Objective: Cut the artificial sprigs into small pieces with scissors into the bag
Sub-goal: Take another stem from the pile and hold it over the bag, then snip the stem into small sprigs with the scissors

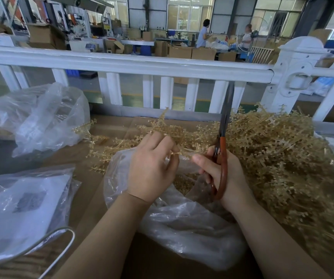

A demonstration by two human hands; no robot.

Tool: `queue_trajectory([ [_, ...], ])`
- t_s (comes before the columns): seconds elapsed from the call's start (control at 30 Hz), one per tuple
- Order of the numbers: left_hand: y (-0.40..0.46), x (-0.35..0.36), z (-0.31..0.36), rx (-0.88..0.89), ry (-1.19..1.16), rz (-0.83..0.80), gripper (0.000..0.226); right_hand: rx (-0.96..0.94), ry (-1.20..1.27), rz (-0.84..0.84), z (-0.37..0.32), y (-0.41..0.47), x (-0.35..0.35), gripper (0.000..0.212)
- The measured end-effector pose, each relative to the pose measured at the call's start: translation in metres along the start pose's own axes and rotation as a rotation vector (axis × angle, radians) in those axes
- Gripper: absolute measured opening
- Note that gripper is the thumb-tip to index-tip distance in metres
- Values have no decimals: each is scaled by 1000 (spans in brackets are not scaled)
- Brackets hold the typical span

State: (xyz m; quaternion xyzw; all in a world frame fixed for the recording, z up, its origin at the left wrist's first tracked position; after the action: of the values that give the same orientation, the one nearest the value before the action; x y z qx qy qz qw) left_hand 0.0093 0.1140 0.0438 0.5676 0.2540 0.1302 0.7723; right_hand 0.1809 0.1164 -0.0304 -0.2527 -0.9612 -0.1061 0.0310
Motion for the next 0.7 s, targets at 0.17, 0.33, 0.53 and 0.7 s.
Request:
queue_trajectory([
  [0.17,-5,18,-3,-36,55,-196,10,-37,7,20,1,3,-4,31],
  [0.33,-41,56,-31,-559,-266,-653,17,-69,-12,97,-1,6,-14,32],
  [0.53,-45,60,-25,-882,-841,-655,15,-85,-1,137,-2,7,-18,29],
  [0.7,-34,52,-44,-1100,-1097,-356,37,-223,-164,112,-18,1,-12,29],
])
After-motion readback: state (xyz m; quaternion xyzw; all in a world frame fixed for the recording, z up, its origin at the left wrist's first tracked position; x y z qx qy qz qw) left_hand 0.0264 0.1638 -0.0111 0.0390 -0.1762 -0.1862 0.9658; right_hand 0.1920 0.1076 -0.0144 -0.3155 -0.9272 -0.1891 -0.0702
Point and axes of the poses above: each hand's wrist, its own y-axis towards the middle knuckle, its own x-axis out of the palm, z = x × y, the point moved 10 cm from there along y, towards the middle knuckle, and after that the axes turned 13 degrees about z, right-handed, at the moved point
